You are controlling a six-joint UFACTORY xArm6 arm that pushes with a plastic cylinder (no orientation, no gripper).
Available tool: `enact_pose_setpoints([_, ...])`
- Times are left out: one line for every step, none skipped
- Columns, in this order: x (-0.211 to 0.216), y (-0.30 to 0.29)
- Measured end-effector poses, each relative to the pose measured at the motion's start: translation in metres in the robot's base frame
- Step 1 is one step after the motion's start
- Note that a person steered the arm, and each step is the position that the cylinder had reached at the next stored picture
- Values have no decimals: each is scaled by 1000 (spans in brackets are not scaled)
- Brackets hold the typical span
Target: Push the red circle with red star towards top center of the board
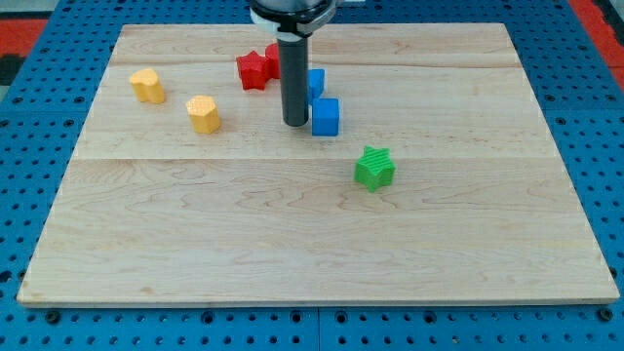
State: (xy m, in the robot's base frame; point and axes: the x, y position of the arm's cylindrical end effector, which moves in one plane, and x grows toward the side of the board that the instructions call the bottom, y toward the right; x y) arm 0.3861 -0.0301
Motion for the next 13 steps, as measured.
enact_pose_setpoints([29, 7])
enact_pose_setpoints([22, 37])
enact_pose_setpoints([-6, 50])
enact_pose_setpoints([15, 18])
enact_pose_setpoints([28, -51])
enact_pose_setpoints([-5, -78])
enact_pose_setpoints([-27, -113])
enact_pose_setpoints([-38, -141])
enact_pose_setpoints([-50, -113])
enact_pose_setpoints([-81, -79])
enact_pose_setpoints([-93, -34])
enact_pose_setpoints([-117, -31])
enact_pose_setpoints([-127, -5])
